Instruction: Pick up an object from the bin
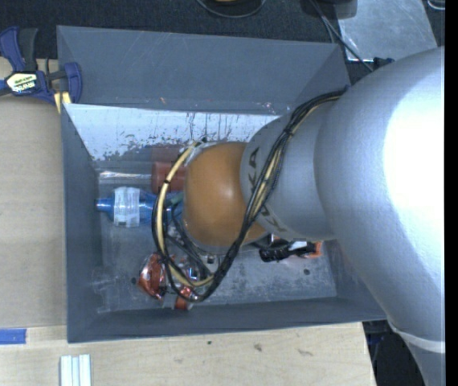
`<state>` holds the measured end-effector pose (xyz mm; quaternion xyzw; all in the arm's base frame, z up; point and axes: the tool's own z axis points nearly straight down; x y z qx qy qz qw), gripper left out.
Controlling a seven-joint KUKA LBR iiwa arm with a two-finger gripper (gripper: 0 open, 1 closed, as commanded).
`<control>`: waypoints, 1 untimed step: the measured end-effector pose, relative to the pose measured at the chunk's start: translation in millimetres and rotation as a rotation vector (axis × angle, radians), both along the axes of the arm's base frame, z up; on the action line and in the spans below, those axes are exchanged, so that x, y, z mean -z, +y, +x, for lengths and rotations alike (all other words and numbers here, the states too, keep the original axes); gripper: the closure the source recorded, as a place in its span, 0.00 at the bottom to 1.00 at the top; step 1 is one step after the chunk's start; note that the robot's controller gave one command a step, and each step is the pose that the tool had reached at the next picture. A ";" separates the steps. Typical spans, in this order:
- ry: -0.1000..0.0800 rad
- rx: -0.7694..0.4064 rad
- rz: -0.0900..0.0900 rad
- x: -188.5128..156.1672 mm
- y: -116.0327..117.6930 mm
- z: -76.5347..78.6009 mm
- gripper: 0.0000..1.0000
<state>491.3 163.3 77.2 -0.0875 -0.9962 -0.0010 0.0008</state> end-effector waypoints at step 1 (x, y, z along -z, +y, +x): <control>0.005 0.164 0.004 5.0 -4.9 -1.6 0.00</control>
Offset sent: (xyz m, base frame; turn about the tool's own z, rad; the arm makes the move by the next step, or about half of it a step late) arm 0.0000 0.0000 0.0000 0.0000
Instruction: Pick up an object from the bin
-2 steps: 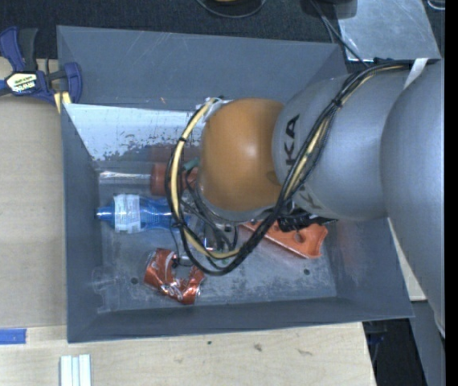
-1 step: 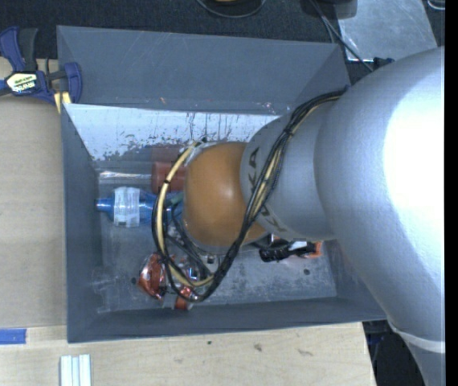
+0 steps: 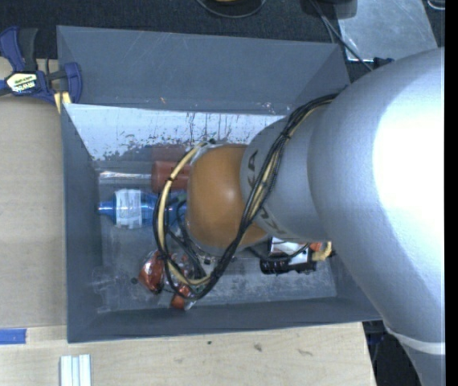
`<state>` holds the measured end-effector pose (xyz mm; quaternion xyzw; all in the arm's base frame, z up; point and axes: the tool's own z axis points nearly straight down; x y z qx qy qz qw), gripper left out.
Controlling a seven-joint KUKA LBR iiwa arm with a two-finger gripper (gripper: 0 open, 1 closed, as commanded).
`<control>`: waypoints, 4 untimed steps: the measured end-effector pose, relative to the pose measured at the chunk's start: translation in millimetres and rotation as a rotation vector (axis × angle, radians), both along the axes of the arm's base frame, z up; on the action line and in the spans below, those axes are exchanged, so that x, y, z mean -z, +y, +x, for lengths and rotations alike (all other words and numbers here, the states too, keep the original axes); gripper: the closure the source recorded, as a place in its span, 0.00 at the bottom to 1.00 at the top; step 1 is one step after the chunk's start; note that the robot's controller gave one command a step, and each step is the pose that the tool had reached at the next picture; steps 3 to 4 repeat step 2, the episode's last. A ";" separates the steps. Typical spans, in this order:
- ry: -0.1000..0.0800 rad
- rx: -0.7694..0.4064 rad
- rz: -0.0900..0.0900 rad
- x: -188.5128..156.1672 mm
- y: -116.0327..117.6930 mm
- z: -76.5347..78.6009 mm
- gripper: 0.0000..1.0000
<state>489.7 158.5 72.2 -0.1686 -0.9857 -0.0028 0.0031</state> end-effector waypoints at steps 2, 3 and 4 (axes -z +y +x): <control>-0.010 -0.163 -0.003 -5.8 4.5 3.1 1.00; -0.010 -0.163 -0.003 -5.8 4.5 3.1 1.00; -0.010 -0.163 -0.003 -5.8 4.5 3.1 1.00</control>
Offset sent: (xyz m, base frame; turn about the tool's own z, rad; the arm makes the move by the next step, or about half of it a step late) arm 0.0000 0.0000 0.0000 0.0000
